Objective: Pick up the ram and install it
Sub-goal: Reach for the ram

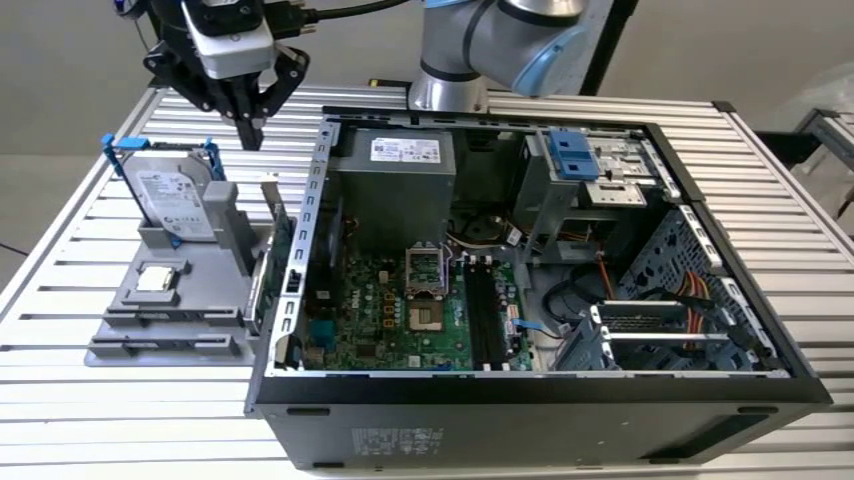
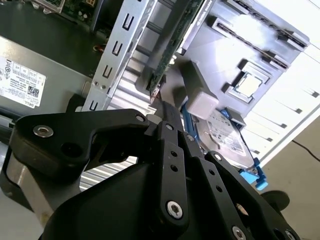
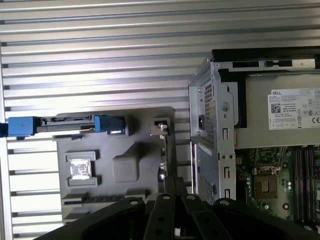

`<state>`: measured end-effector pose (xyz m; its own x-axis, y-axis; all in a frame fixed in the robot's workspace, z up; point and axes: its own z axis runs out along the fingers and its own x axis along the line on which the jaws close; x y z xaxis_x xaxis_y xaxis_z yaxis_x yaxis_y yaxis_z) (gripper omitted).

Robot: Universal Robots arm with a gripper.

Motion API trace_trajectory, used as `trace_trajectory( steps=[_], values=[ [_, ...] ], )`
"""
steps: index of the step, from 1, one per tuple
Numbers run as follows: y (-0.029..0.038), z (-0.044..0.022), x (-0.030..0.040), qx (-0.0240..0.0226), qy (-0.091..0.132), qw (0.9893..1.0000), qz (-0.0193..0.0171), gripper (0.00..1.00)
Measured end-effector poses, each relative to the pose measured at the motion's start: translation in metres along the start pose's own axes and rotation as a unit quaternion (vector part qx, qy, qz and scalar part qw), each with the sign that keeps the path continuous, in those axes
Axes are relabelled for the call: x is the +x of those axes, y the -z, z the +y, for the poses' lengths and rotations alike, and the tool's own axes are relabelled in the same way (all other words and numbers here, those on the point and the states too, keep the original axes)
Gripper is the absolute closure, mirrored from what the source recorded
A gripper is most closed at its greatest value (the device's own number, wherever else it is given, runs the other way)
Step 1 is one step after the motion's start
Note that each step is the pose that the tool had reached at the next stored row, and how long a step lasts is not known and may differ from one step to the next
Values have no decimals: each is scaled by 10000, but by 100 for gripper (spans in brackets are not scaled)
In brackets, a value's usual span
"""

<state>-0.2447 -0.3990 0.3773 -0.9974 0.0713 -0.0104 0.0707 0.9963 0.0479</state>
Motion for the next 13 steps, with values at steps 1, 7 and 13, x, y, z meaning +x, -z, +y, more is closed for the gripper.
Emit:
trace_trajectory(
  steps=[1,7,13],
  values=[
    [1,-1,8,1,0,10000,0,100],
    [1,-4,54,0,0,10000,0,100],
    [1,-7,100,0,1,10000,0,100]
  ],
)
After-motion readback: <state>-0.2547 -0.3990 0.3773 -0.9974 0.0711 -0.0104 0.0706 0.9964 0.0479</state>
